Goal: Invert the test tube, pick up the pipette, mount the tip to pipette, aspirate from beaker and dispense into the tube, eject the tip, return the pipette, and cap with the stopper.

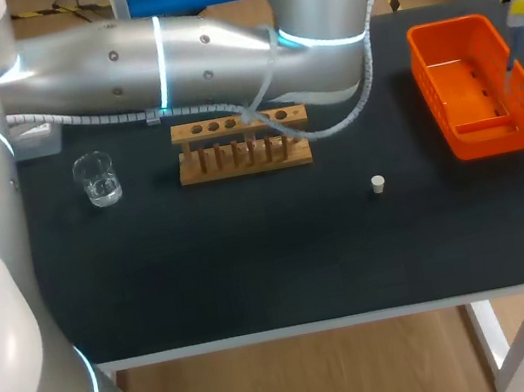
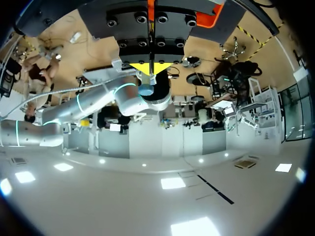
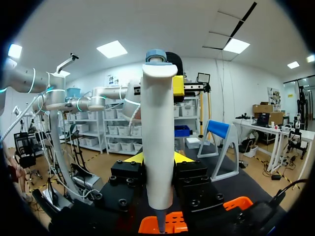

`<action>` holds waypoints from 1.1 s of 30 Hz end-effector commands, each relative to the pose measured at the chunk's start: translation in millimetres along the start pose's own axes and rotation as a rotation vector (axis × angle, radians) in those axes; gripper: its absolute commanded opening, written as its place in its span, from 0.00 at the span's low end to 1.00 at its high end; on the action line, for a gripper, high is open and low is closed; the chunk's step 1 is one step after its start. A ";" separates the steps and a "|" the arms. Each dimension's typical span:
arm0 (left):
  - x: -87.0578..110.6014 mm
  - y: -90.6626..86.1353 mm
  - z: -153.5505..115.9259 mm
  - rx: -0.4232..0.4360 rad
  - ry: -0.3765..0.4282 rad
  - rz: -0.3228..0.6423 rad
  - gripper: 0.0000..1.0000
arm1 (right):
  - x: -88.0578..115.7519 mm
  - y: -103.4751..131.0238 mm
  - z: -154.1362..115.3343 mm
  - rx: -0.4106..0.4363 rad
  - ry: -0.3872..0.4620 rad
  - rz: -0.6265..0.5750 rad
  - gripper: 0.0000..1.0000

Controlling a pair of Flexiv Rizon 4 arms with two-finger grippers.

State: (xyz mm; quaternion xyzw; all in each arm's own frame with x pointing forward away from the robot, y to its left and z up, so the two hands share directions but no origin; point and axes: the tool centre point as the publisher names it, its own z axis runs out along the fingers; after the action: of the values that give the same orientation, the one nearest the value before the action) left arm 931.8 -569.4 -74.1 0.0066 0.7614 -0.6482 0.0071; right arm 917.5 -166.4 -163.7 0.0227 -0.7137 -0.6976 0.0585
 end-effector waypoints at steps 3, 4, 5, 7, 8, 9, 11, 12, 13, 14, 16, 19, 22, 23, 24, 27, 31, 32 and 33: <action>8.0 -6.0 -5.3 0.037 -0.037 0.013 0.00 | -1.5 0.3 -0.4 0.002 0.001 0.000 0.00; 8.1 -7.5 -5.8 0.038 -0.038 0.016 0.00 | -1.5 0.3 -0.4 0.002 0.001 0.000 0.00; 8.0 -9.7 -5.9 0.042 -0.042 0.022 0.00 | -1.5 0.3 -0.4 0.002 0.001 0.000 0.00; 8.0 -13.1 -6.1 0.056 -0.044 0.041 0.00 | -1.5 0.3 -0.4 0.002 0.001 0.000 0.00; 8.1 -14.1 -6.0 0.066 -0.045 0.048 0.00 | -1.5 0.3 -0.4 0.002 0.001 0.000 0.00; 8.1 -14.7 -6.0 0.071 -0.044 0.052 0.00 | -1.5 0.3 -0.4 0.002 0.001 0.000 0.00; 7.7 -16.1 -6.0 0.105 -0.046 0.068 0.00 | -1.5 0.3 -0.4 0.002 0.001 0.000 0.00; 7.5 -16.7 -6.1 0.106 -0.047 0.069 0.00 | -1.5 0.3 -0.4 0.002 0.001 0.000 0.00; 7.0 -17.2 -5.8 0.122 -0.049 0.077 0.00 | -1.5 0.3 -0.4 0.002 0.001 0.000 0.00; 6.8 -17.5 -5.8 0.131 -0.051 0.081 0.00 | -1.5 0.3 -0.4 0.002 0.001 0.000 0.00; 6.3 -17.8 -5.6 0.137 -0.053 0.086 0.00 | -1.5 0.3 -0.4 0.002 0.001 0.000 0.00; 5.0 -17.1 -3.1 0.159 -0.055 0.095 0.00 | -1.5 0.3 -0.4 0.002 0.001 0.000 0.00; 4.2 -14.5 -0.4 0.174 -0.055 0.096 0.00 | -1.5 0.3 -0.4 0.002 0.001 0.000 0.00; 3.8 -13.5 0.7 0.192 -0.056 0.103 0.00 | -1.5 0.3 -0.4 0.002 0.001 0.000 0.00; 3.6 -13.0 1.3 0.193 -0.056 0.103 0.00 | -1.5 0.3 -0.4 0.002 0.001 0.000 0.00; 2.1 -11.2 6.7 0.197 -0.049 0.102 0.00 | -1.5 0.3 -0.4 0.002 0.001 0.000 0.00; 1.1 -8.1 12.3 0.204 -0.032 0.088 0.00 | -1.5 0.3 -0.4 0.002 0.001 0.000 0.00; 1.1 -7.1 13.1 0.207 -0.028 0.079 0.00 | -1.5 0.3 -0.4 0.002 0.001 0.000 0.00; 1.0 -6.1 13.7 0.205 -0.026 0.073 0.00 | -1.5 0.3 -0.4 0.002 0.001 0.000 0.00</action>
State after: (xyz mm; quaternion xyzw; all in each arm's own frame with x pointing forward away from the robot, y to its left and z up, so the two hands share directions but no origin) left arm 928.3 -575.3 -64.5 0.0275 0.7215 -0.6908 0.0385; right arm 918.3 -166.0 -164.1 0.0221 -0.7135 -0.6979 0.0582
